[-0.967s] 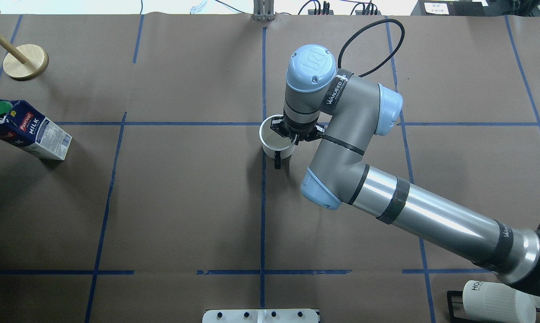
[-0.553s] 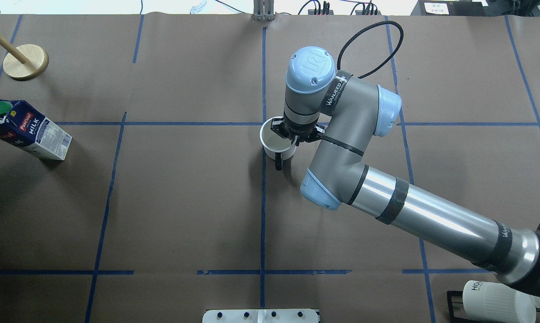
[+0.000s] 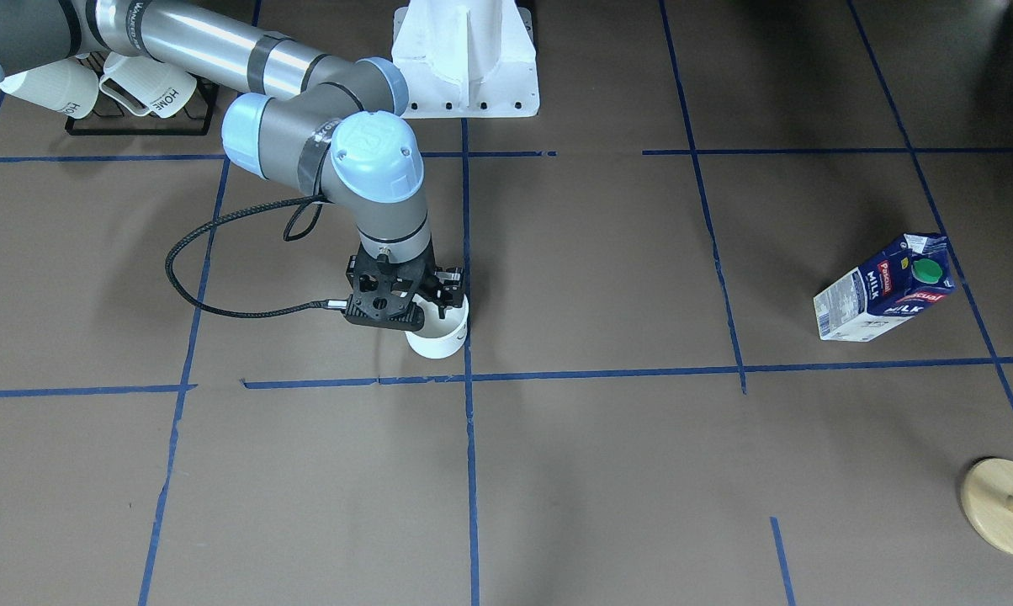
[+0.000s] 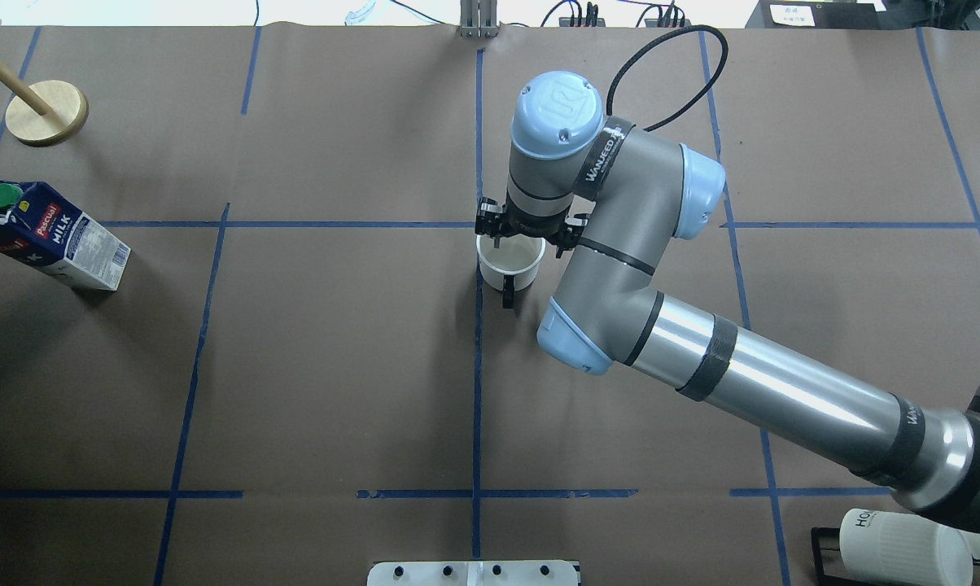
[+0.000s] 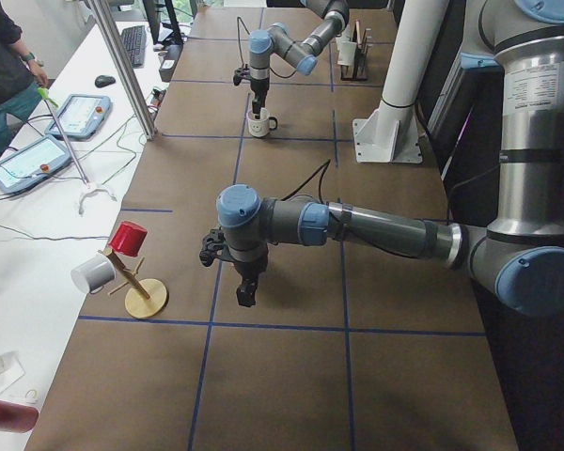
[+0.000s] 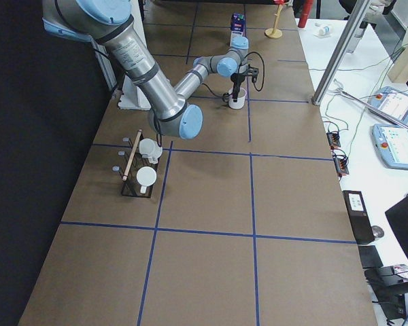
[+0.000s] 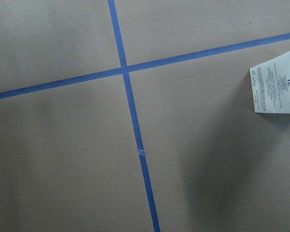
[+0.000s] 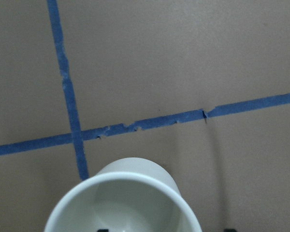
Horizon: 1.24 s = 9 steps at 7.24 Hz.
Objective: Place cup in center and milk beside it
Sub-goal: 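Lower the mug onto the center crossing and open the right gripper, then raise the right gripper and withdraw it away from the mug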
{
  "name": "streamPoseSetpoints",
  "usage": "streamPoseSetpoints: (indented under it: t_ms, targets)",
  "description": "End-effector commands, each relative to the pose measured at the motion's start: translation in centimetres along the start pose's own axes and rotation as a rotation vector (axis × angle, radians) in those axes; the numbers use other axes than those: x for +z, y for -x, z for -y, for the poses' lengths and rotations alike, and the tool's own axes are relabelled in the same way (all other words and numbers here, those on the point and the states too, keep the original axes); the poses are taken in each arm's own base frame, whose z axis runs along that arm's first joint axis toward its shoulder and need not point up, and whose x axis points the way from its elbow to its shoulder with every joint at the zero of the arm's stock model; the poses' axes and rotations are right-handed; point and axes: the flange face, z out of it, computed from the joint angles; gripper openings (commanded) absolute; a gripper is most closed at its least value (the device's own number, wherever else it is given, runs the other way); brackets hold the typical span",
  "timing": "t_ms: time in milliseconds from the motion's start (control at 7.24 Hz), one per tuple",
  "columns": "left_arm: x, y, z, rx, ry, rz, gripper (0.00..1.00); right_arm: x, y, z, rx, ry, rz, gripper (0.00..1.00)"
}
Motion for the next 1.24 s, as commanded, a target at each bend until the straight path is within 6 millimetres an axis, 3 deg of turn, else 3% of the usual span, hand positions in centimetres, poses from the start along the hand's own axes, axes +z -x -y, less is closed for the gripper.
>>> streamPoseSetpoints:
  t_ms: [0, 138, 276, 414, 691, 829, 1105]
  targets:
    - [-0.4, -0.4, 0.2, 0.012, -0.009, 0.004, 1.00, -5.8, -1.3, 0.8, -0.034, 0.001, -0.019, 1.00]
    - [-0.2, -0.8, 0.7, 0.022, -0.005, 0.008, 1.00, -9.4, -3.2, 2.3, -0.072, 0.013, -0.046, 1.00]
    - [-0.6, -1.2, 0.9, 0.027, -0.014, 0.012, 1.00, -11.7, -6.5, 5.5, -0.109, 0.030, -0.036, 1.00]
    - [-0.8, -1.3, 1.1, 0.037, -0.026, 0.013, 1.00, -12.3, -11.1, 8.2, -0.171, 0.043, -0.034, 1.00]
    - [-1.3, -1.7, 2.2, 0.107, -0.101, 0.022, 1.00, -14.2, -21.5, 13.8, -0.284, 0.047, -0.036, 1.00]
    - [-1.9, -2.2, 2.5, 0.146, -0.144, 0.026, 1.00, -15.2, -27.7, 16.1, -0.338, 0.055, -0.029, 1.00]
    - [-2.1, -2.6, 3.2, 0.156, -0.155, 0.026, 1.00, -16.8, -39.6, 18.4, -0.420, 0.066, -0.010, 1.00]
